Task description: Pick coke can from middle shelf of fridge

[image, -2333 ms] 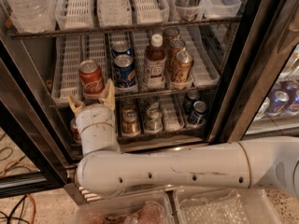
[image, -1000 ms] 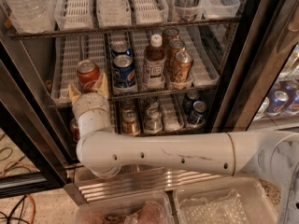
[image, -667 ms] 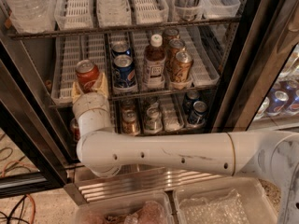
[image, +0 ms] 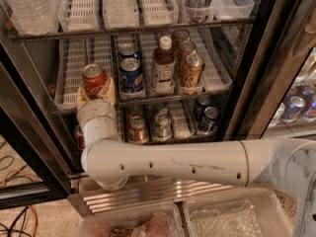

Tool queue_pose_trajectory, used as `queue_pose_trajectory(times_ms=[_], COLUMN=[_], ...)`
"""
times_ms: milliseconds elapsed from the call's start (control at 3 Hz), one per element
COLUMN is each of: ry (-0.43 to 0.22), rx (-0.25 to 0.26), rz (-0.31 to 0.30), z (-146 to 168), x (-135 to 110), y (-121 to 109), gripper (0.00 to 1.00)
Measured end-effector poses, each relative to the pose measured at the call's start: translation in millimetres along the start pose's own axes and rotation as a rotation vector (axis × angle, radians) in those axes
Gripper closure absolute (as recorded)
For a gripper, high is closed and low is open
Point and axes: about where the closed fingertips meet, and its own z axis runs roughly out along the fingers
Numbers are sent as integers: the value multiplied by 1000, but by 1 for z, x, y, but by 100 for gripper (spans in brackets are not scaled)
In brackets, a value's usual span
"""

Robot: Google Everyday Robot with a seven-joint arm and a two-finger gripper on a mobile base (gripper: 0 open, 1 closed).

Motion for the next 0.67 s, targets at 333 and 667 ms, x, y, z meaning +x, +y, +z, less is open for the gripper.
queue_pose_trajectory(times_ms=[333,667], ry=[1,-26], rx=[2,3], rz=[-3,-38], z=[-1,-3], x=[0,-15], y=[-1,-4], gripper=[100,100])
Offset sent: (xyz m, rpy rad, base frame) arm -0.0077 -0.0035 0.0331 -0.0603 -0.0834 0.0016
